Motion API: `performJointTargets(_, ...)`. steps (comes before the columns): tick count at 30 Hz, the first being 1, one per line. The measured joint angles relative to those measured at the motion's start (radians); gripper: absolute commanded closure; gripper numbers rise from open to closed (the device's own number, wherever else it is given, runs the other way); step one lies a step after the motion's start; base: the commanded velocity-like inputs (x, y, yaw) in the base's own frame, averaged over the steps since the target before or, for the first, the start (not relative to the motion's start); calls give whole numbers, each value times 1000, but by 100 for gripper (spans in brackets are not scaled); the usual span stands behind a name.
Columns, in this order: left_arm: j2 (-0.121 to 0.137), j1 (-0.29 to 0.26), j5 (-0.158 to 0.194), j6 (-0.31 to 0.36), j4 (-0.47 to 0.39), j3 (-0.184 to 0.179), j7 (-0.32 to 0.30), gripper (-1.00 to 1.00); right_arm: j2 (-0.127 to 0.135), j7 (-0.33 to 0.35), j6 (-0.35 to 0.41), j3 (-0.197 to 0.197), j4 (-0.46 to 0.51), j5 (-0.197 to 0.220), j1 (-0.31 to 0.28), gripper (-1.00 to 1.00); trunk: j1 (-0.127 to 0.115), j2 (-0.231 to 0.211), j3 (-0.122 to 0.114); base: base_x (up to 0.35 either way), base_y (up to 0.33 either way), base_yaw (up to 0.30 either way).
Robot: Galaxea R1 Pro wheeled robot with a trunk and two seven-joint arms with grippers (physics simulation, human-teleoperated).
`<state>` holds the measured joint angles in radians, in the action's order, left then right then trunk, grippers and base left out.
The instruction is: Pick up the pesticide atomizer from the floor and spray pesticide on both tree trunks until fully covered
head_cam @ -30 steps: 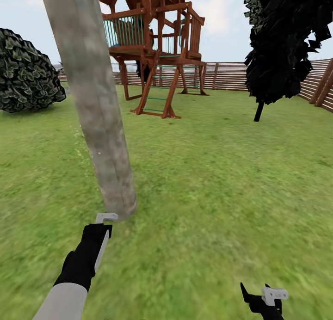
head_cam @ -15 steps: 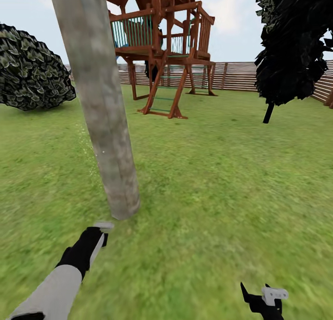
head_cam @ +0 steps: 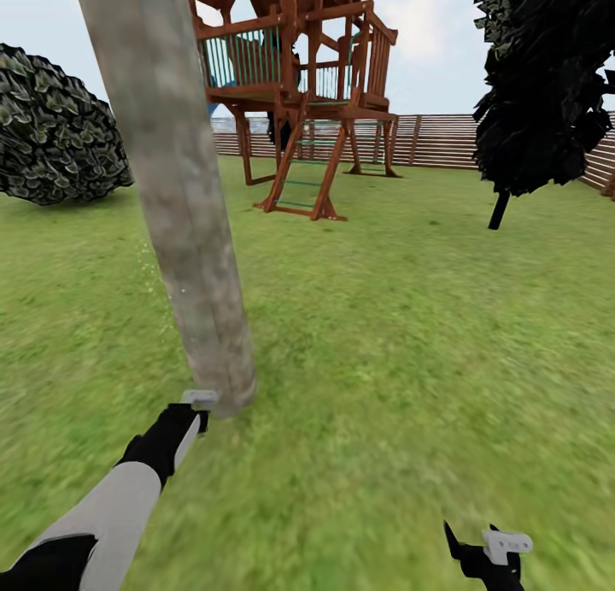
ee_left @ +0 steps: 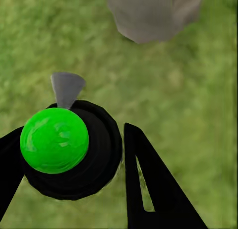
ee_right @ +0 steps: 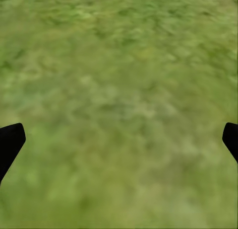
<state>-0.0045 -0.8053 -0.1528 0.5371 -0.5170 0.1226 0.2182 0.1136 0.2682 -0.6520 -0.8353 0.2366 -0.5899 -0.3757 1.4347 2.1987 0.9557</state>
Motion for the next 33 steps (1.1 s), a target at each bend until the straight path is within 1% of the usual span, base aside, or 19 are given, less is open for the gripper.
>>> performJointTargets(2, -15, 1, 16, 0, -16, -4, -38, 100, 0, 0, 0, 0, 0, 0, 0, -100, 0, 0, 0, 338, 0, 0)
performJointTargets(4, -33, 3, 17, -2, -22, -6, -72, 100, 0, 0, 0, 1, 0, 0, 0, -100, 0, 0, 0, 147, 0, 0)
performJointTargets(7, -23, 1, 8, 0, -29, -7, -79, 100, 0, 0, 0, 0, 0, 0, 0, -100, 1, 0, 0, 26, 0, 0)
performJointTargets(8, -10, 1, 3, 1, -42, -5, -79, 100, 0, 0, 0, 0, 0, 0, 0, -100, 1, 0, 0, 5, 0, 0)
performJointTargets(10, 59, 1, 0, 6, -85, 3, -81, 100, 0, -1, 0, 1, -1, 0, 0, -100, 1, 0, 0, 1, 0, 0)
performJointTargets(11, 77, 2, 5, 6, -94, 4, -81, 100, 0, 0, 0, 1, -1, 0, 0, -100, 1, 0, 0, 0, 0, 0)
performJointTargets(12, 84, 8, 12, 4, -99, 3, -81, 100, 0, -1, 0, 1, -1, 0, 0, -100, 1, 0, 0, 0, 0, 0)
performJointTargets(14, 68, 13, 19, 3, -99, -1, -82, 100, 0, 0, 0, 1, -1, 0, 0, -100, 1, 0, 0, 0, 0, 0)
performJointTargets(17, 25, 13, 19, 2, -100, -2, -110, 100, 0, 0, 0, 1, -1, 0, 0, -100, 1, 0, 0, 0, 0, 0)
performJointTargets(19, 16, 10, 12, 2, -100, -4, -140, 100, 0, -1, 0, 1, -2, 0, 0, -100, 1, 0, 0, -218, 81, 0)
performJointTargets(21, 29, 5, 5, 3, -105, -1, -144, 100, 0, 0, 0, 1, -2, 0, 0, -100, 1, 0, 0, -164, 75, 0)
performJointTargets(23, 57, 6, 2, 4, -115, 3, -145, 100, 0, 0, 0, 1, -2, 0, 0, -100, 1, 0, 0, -37, 17, 0)
performJointTargets(24, 82, 6, 1, 5, -117, 5, -145, 100, 0, 0, 0, 1, -2, 0, 0, -100, 1, 0, 0, -6, 3, 0)
performJointTargets(26, 98, 6, 10, 3, -118, 2, -145, 100, 0, -1, 0, 2, -1, 0, 0, -100, 1, 0, 0, -2, 1, 0)
performJointTargets(28, 91, 6, 14, 1, -119, -2, -144, 100, 0, 1, 0, 2, -1, 0, 0, -100, 1, 0, 0, 0, 0, 0)
performJointTargets(29, 71, 6, 19, -1, -119, -7, -144, 100, 0, 1, 0, 2, -1, 0, 0, -100, 1, 0, 0, 0, 0, 0)
performJointTargets(30, 38, 5, 16, -1, -120, -12, -144, 100, 0, 1, 0, 2, -2, 0, 0, -100, 1, 0, 0, 0, 0, 0)
performJointTargets(31, 23, 3, 12, -1, -120, -13, -144, 100, 0, 1, 0, 2, -2, 0, 0, -100, 1, 0, 0, 0, 0, 0)
performJointTargets(33, 20, 1, 5, 1, -120, -15, -145, 100, 0, 1, 0, 1, -2, 0, 0, -100, 1, 0, 0, 0, 0, 0)
